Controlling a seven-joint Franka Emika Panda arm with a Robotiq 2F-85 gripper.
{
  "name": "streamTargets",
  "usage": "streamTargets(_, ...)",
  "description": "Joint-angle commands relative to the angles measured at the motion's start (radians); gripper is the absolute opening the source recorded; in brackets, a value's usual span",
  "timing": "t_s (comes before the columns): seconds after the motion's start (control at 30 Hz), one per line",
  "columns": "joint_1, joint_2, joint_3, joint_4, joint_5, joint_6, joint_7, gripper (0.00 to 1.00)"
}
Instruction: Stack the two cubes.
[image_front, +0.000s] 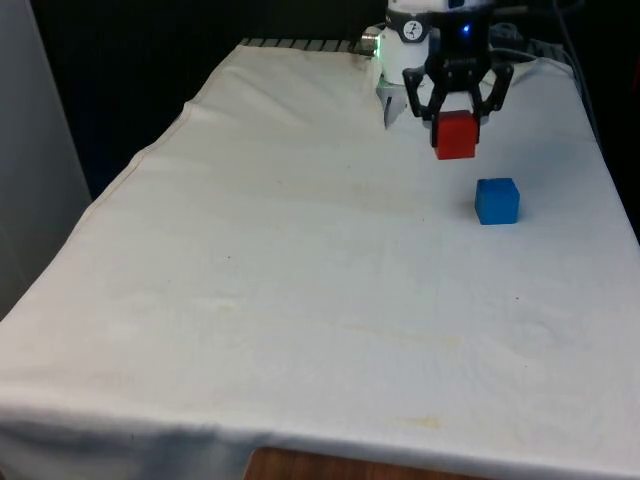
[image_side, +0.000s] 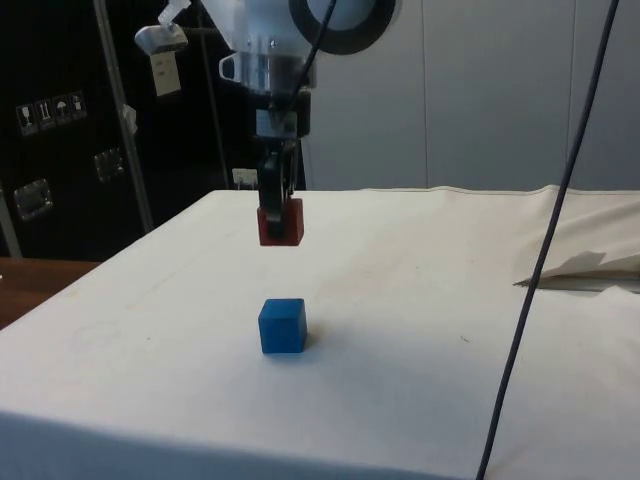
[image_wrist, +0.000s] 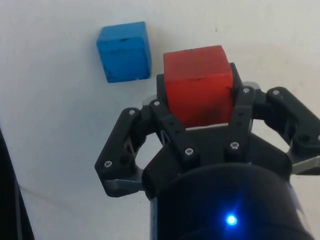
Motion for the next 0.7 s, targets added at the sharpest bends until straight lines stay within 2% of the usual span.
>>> streamTargets(0.0, 0.006, 0.004, -0.007, 0.0, -0.023, 0.012, 0.024, 0.0)
streamTargets(0.07, 0.006, 0.012, 0.005, 0.001, -0.024, 0.014, 0.038, 0.0)
streamTargets(0.1, 0.0, 0.008, 0.013, 0.001, -0.001, 0.001, 0.016, 0.0)
streamTargets(0.13, 0.007, 0.015, 0.01, 0.002, -0.025, 0.015, 0.044, 0.0)
streamTargets(0.4, 0.008, 0.044, 0.046, 0.009, -0.033, 0.021, 0.092, 0.0)
streamTargets(0.43, 0.0, 0.04, 0.057, 0.008, -0.007, 0.013, 0.069, 0.0)
streamTargets(0.47, 0.008, 0.047, 0.049, 0.01, -0.035, 0.023, 0.097, 0.0)
streamTargets(0.67, 0.009, 0.073, 0.073, 0.015, -0.065, 0.034, 0.15, 0.0)
